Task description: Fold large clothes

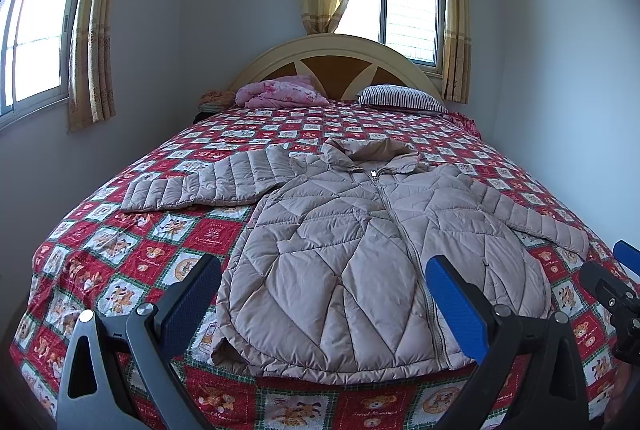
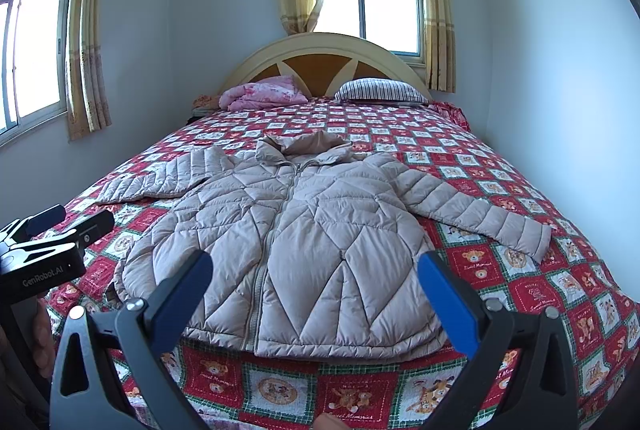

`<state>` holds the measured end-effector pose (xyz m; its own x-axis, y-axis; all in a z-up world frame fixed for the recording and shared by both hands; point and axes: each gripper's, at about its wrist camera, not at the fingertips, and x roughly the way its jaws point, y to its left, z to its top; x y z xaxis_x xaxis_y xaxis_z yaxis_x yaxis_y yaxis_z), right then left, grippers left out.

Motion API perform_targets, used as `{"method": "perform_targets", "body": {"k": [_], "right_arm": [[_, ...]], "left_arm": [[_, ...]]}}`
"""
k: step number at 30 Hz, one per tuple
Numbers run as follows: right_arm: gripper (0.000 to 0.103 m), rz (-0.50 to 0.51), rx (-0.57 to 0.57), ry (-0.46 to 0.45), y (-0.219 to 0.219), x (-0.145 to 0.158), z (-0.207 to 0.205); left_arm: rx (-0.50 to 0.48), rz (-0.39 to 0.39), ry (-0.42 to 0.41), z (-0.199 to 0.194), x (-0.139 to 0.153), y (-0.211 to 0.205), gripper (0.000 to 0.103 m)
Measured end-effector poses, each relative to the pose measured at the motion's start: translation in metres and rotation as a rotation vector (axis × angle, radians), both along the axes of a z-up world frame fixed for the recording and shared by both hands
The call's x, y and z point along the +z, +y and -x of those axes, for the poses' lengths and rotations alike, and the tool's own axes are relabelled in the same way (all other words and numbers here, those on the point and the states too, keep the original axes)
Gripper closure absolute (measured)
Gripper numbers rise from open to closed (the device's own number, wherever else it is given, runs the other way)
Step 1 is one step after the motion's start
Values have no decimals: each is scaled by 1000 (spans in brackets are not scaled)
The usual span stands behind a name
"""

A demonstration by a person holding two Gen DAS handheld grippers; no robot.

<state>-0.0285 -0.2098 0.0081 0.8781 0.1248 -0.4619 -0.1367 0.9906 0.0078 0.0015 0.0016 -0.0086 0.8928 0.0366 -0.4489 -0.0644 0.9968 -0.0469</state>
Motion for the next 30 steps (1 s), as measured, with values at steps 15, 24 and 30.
{"method": "perform_targets", "body": {"k": [15,24,30], "right_arm": [[0,2,-1,5,1,-3,-1],[0,1,0,6,1,-4,0],[0,3,1,10,2,-4,0]], "left_arm": [[0,3,3,1,-3,1,1],[-1,6,6,0,-5,1,1],[0,5,9,1,-7,1,1]]}}
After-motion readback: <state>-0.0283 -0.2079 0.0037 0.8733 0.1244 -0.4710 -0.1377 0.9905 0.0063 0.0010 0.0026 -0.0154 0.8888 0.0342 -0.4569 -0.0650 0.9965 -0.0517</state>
